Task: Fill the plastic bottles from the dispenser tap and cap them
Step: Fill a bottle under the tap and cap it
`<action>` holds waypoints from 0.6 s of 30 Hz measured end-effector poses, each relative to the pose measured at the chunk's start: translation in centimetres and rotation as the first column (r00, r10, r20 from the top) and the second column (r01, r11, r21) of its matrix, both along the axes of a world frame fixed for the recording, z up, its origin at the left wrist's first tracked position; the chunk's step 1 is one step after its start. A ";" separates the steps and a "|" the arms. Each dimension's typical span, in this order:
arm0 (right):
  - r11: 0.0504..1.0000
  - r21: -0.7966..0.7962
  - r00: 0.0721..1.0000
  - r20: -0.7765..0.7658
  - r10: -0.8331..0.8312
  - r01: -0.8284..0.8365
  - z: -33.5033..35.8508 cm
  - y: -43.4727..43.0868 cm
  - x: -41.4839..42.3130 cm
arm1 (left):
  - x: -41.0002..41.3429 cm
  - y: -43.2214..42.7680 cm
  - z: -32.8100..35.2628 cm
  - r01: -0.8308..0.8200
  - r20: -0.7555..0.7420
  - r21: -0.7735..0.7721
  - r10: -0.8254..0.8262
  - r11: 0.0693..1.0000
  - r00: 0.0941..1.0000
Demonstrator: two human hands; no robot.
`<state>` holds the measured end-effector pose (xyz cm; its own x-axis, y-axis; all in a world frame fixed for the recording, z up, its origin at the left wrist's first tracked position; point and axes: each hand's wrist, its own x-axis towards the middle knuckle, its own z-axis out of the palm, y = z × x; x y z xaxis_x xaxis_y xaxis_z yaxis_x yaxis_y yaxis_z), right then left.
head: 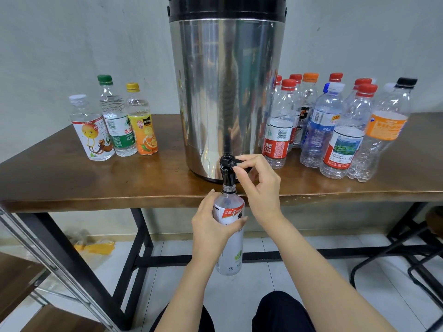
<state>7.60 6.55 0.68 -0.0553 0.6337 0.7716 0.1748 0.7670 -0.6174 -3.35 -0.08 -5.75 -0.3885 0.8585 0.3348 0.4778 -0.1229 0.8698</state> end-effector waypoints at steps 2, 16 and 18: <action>1.000 -0.004 1.000 0.002 0.004 -0.004 0.0 0.0 0.0 | 0.0 0.0 0.0 0.002 0.006 0.002 -0.002 1.000 1.000; 0.999 -0.009 0.999 0.009 0.032 -0.032 0.3 -0.3 0.2 | 1.1 0.1 -0.1 -0.036 -0.026 0.035 0.037 0.999 0.999; 0.999 -0.011 0.999 0.014 0.033 -0.033 0.3 -0.2 0.3 | 1.3 0.1 -0.3 -0.061 -0.051 0.057 0.064 0.996 0.997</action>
<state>7.89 6.34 0.99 -0.0871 0.6394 0.7640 0.1580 0.7660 -0.6231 -2.10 0.05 -6.01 -0.4212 0.8125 0.4030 0.5314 -0.1390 0.8356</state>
